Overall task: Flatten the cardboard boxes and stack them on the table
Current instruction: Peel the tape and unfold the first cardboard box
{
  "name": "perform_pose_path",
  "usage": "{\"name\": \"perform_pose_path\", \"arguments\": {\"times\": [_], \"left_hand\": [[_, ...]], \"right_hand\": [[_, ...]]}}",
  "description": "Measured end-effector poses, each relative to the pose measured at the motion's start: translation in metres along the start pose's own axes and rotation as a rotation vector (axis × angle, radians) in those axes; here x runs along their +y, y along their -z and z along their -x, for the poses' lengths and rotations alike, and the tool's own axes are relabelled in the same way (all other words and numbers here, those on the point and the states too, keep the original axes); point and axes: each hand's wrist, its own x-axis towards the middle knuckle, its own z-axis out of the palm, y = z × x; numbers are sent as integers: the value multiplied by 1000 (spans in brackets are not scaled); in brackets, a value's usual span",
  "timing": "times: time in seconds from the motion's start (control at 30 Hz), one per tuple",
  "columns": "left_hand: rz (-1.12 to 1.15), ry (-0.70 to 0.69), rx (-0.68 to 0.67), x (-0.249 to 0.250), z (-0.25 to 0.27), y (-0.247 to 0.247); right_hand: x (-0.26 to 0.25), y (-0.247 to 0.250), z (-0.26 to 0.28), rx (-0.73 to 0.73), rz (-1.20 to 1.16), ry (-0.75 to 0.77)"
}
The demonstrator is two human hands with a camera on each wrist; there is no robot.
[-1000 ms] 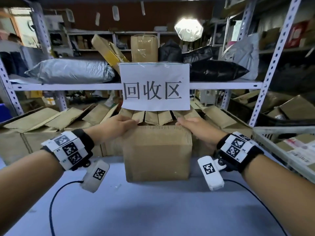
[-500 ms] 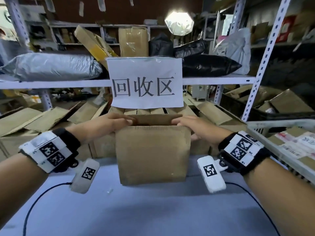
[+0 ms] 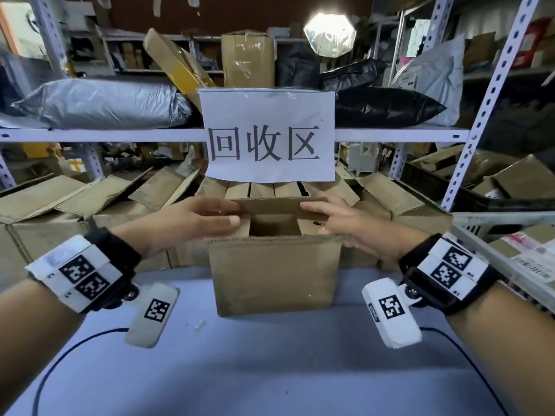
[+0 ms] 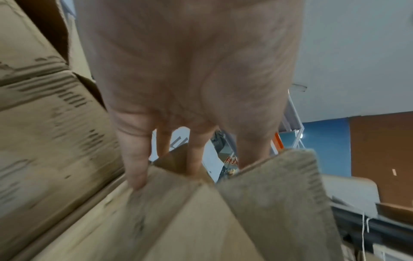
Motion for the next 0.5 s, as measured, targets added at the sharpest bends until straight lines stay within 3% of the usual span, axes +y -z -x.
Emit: {"name": "perform_pose_path", "arguments": {"times": [0.13,0.27,0.5], "left_hand": [[-311,96,90,-1,3,-12],[-297,71,83,6,7,-19],[-370,76,-3,23,11,-18]], "right_hand": [[5,-16,4,148,197,80],[10,-28,10,297,292,144],[-10,-8,4,28,520,61]]}}
